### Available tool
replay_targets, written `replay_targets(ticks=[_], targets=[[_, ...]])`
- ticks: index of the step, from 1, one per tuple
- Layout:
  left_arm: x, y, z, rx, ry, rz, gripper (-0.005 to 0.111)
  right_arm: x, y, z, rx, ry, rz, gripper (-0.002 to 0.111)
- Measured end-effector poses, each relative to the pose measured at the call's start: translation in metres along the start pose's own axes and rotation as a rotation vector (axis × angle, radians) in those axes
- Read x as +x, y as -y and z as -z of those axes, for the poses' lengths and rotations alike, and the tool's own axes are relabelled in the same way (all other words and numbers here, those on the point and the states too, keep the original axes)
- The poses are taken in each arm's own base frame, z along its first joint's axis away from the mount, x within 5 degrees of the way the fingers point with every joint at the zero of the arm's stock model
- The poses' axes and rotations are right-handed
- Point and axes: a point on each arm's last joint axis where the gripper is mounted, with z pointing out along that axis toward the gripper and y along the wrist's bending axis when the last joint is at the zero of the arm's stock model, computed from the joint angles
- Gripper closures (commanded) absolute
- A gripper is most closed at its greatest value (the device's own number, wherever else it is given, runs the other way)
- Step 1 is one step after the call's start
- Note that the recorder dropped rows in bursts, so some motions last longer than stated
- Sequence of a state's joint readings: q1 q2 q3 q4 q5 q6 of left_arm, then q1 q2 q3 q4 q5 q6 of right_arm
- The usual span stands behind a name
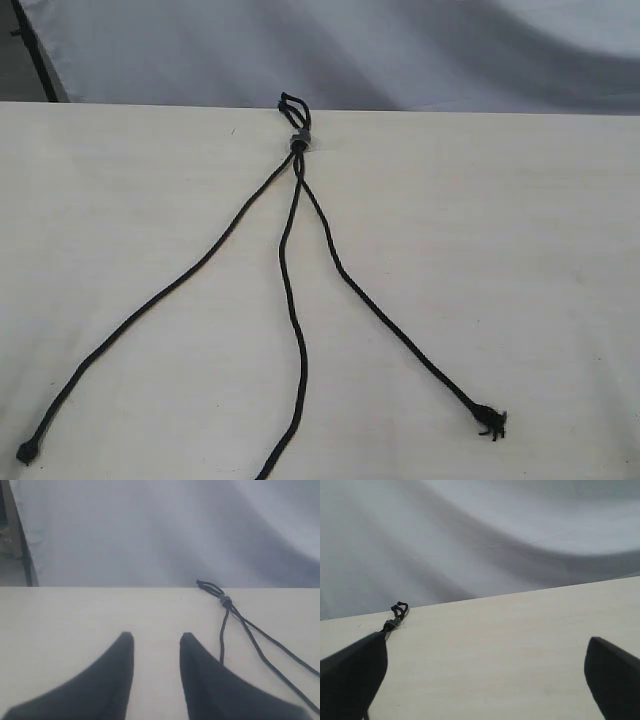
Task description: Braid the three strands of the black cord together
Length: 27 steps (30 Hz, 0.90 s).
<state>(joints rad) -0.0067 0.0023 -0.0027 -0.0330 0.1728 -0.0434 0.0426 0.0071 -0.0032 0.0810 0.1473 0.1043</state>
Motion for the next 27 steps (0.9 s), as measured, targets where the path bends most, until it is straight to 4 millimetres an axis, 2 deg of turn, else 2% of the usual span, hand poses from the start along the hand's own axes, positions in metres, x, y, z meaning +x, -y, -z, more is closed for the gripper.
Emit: replay_targets(ticks=[10, 22, 25, 27], targets=[[-0.0082, 0.0004, 0.0004, 0.005, 0.090, 0.021, 0.075, 0.0000, 0.0000, 0.0000, 0.000, 0.000, 0.000, 0.009], [-0.0082, 0.0004, 0.0004, 0.005, 0.090, 0.023, 0.075, 0.0000, 0.0000, 0.0000, 0.000, 0.000, -0.002, 0.009], [-0.0082, 0.0004, 0.0004, 0.005, 0.090, 0.023, 0.075, -0.0008, -0.0006, 0.0000, -0.007, 0.008, -0.072, 0.009], [-0.0082, 0.0004, 0.0004, 0.005, 0.090, 0.023, 0.075, -0.0029, -0.0014, 0.0001, -0.019, 0.030, -0.188, 0.009]])
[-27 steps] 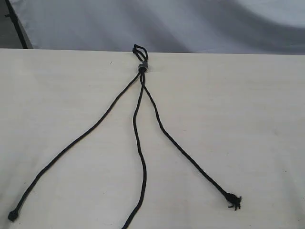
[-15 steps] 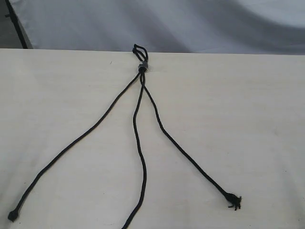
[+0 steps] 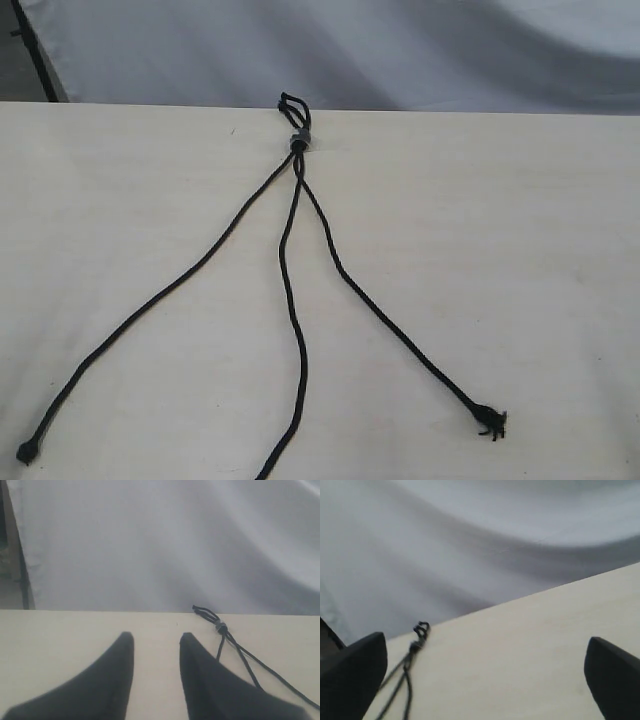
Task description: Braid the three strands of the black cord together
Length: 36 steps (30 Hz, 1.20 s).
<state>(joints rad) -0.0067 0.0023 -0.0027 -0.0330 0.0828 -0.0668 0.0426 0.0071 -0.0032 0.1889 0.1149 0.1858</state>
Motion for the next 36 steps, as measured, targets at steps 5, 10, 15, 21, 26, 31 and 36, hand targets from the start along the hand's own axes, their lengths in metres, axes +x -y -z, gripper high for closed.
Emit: replay_targets(ticks=[5, 10, 15, 21, 26, 31, 36], targets=[[0.000, 0.000, 0.000, 0.000, 0.000, 0.000, 0.075, -0.009, -0.002, 0.000, -0.028, 0.092, -0.168, 0.009], [0.000, 0.000, 0.000, 0.000, 0.000, 0.000, 0.075, -0.025, -0.003, 0.004, -0.060, 0.270, -0.226, 0.009], [0.000, 0.000, 0.000, 0.000, 0.000, 0.000, 0.075, -0.047, -0.008, 0.011, -0.092, 0.458, -0.117, 0.009], [0.000, 0.000, 0.000, 0.000, 0.000, 0.000, 0.075, -0.086, -0.029, 0.012, -0.102, 0.402, 0.005, 0.009], [0.000, 0.000, 0.000, 0.000, 0.000, 0.000, 0.075, -0.087, -0.034, -0.031, -0.037, 0.085, 0.016, 0.009], [0.000, 0.000, 0.000, 0.000, 0.000, 0.000, 0.075, -0.056, -0.048, -0.092, -0.062, -0.300, 0.043, 0.009], [0.000, 0.000, 0.000, 0.000, 0.000, 0.000, 0.075, -0.012, -0.095, -0.141, -0.203, -0.596, 0.163, 0.009]])
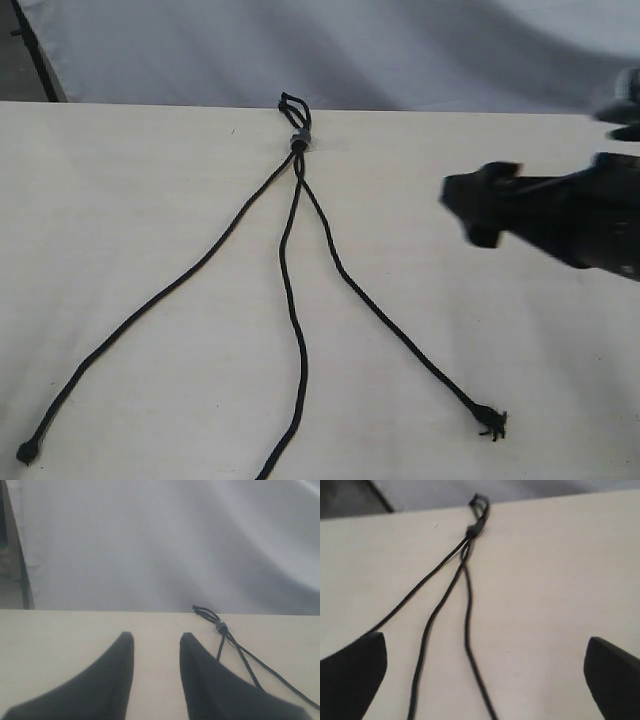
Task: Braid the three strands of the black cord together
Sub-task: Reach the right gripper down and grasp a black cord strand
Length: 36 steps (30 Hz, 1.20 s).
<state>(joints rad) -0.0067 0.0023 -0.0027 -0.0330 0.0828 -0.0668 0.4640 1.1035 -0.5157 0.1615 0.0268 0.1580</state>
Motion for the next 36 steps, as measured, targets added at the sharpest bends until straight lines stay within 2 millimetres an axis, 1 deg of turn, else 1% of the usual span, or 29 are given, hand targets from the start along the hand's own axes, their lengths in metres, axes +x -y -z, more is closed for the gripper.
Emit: replay_targets(ticks=[3, 4, 6, 7, 11, 13, 15, 18, 20, 24, 25, 28, 32, 36], targets=[[0.000, 0.000, 0.000, 0.000, 0.000, 0.000, 0.075, 0.005, -0.032, -0.035, -0.076, -0.115, 0.078, 0.009], [0.000, 0.000, 0.000, 0.000, 0.000, 0.000, 0.075, 0.008, -0.046, -0.050, -0.104, -0.153, 0.111, 0.009], [0.000, 0.000, 0.000, 0.000, 0.000, 0.000, 0.075, 0.013, -0.064, -0.070, -0.138, -0.197, 0.177, 0.009], [0.000, 0.000, 0.000, 0.000, 0.000, 0.000, 0.075, 0.019, -0.076, -0.082, -0.160, -0.226, 0.231, 0.009], [0.000, 0.000, 0.000, 0.000, 0.000, 0.000, 0.075, 0.029, -0.110, -0.110, -0.228, -0.260, 0.367, 0.009], [0.000, 0.000, 0.000, 0.000, 0.000, 0.000, 0.075, 0.033, -0.123, -0.122, -0.249, -0.272, 0.417, 0.009], [0.000, 0.000, 0.000, 0.000, 0.000, 0.000, 0.075, 0.033, -0.130, -0.130, -0.259, -0.280, 0.456, 0.009], [0.000, 0.000, 0.000, 0.000, 0.000, 0.000, 0.075, 0.028, -0.134, -0.135, -0.267, -0.301, 0.541, 0.009], [0.000, 0.000, 0.000, 0.000, 0.000, 0.000, 0.075, 0.020, -0.130, -0.137, -0.253, -0.308, 0.568, 0.009], [0.000, 0.000, 0.000, 0.000, 0.000, 0.000, 0.075, 0.001, -0.106, -0.145, -0.188, -0.320, 0.545, 0.009], [0.000, 0.000, 0.000, 0.000, 0.000, 0.000, 0.075, -0.001, -0.099, -0.146, -0.170, -0.329, 0.528, 0.009], [0.000, 0.000, 0.000, 0.000, 0.000, 0.000, 0.075, -0.004, -0.087, -0.148, -0.136, -0.362, 0.493, 0.009], [0.000, 0.000, 0.000, 0.000, 0.000, 0.000, 0.075, 0.000, -0.087, -0.146, -0.134, -0.408, 0.487, 0.009], [0.000, 0.000, 0.000, 0.000, 0.000, 0.000, 0.075, 0.008, -0.102, -0.142, -0.169, -0.416, 0.517, 0.009]])
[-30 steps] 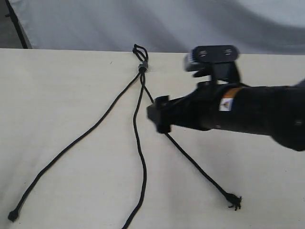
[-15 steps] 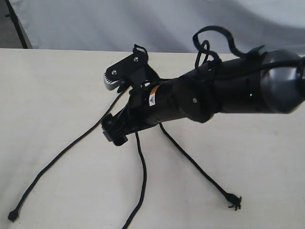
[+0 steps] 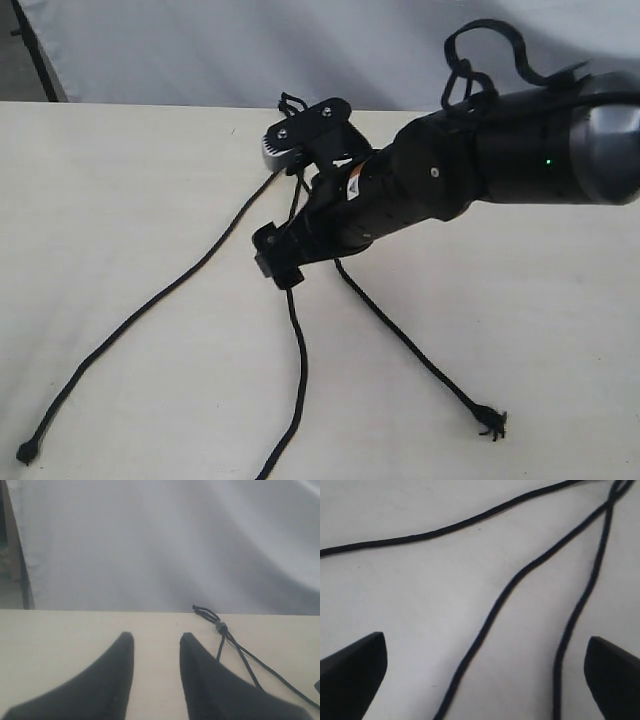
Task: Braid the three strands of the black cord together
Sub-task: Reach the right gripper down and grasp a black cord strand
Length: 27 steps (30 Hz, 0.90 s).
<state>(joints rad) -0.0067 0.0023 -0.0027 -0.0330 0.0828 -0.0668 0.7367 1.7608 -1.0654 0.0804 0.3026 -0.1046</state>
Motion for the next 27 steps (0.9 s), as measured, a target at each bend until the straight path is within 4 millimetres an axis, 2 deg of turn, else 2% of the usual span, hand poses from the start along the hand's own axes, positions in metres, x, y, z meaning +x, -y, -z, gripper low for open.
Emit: replay_targets(ticks=[5, 7, 17, 27], targets=[[0.000, 0.000, 0.000, 0.000, 0.000, 0.000, 0.075, 0.003, -0.030, -0.005, -0.050, -0.015, 0.071, 0.009], [0.000, 0.000, 0.000, 0.000, 0.000, 0.000, 0.075, 0.007, -0.034, -0.010, -0.057, -0.040, 0.081, 0.009], [0.000, 0.000, 0.000, 0.000, 0.000, 0.000, 0.075, 0.036, -0.035, -0.037, -0.066, -0.262, 0.085, 0.010], [0.000, 0.000, 0.000, 0.000, 0.000, 0.000, 0.075, 0.054, -0.035, -0.058, -0.073, -0.372, 0.112, 0.012]])
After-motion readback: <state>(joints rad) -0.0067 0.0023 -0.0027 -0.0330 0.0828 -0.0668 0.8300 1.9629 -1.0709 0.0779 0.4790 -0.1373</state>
